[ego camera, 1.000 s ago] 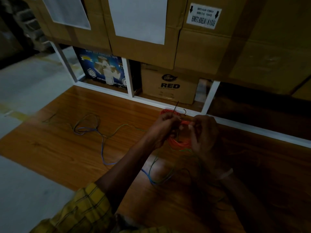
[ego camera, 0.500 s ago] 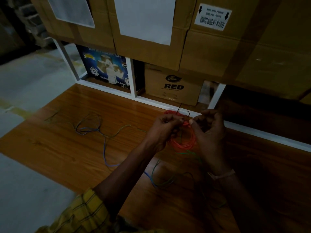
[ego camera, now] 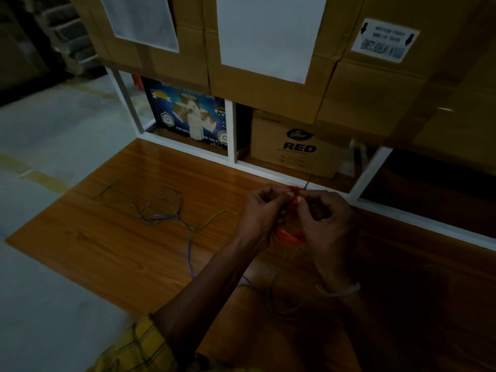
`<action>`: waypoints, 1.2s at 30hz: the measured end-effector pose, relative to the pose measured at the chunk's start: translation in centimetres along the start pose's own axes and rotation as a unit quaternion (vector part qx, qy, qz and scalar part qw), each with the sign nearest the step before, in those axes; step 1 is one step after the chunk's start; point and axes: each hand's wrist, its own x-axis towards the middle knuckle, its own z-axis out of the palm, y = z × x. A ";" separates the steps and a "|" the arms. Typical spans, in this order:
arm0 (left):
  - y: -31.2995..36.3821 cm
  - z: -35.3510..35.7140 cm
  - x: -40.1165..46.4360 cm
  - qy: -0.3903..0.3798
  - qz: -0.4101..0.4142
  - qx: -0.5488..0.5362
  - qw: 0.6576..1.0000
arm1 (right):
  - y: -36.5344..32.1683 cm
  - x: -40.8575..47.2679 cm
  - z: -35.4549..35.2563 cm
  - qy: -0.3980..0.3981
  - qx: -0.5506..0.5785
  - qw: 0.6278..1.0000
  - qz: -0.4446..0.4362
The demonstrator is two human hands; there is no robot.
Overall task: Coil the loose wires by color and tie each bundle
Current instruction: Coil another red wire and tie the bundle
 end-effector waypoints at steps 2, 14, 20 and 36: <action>0.5 -1.0 0.1 0.018 0.014 0.008 1.000 | -0.7 0.2 0.7 -0.003 -0.012 1.000 -0.011; 3.5 -5.6 -0.4 0.042 0.040 0.003 0.998 | -4.8 1.3 4.0 -0.046 0.065 0.997 -0.003; 4.6 -6.9 -0.3 0.056 0.063 0.002 0.996 | -6.0 1.9 5.0 -0.050 0.073 0.996 -0.010; 5.6 -7.3 -0.1 0.056 0.098 0.018 0.993 | -6.1 2.9 5.5 -0.084 0.098 0.992 0.008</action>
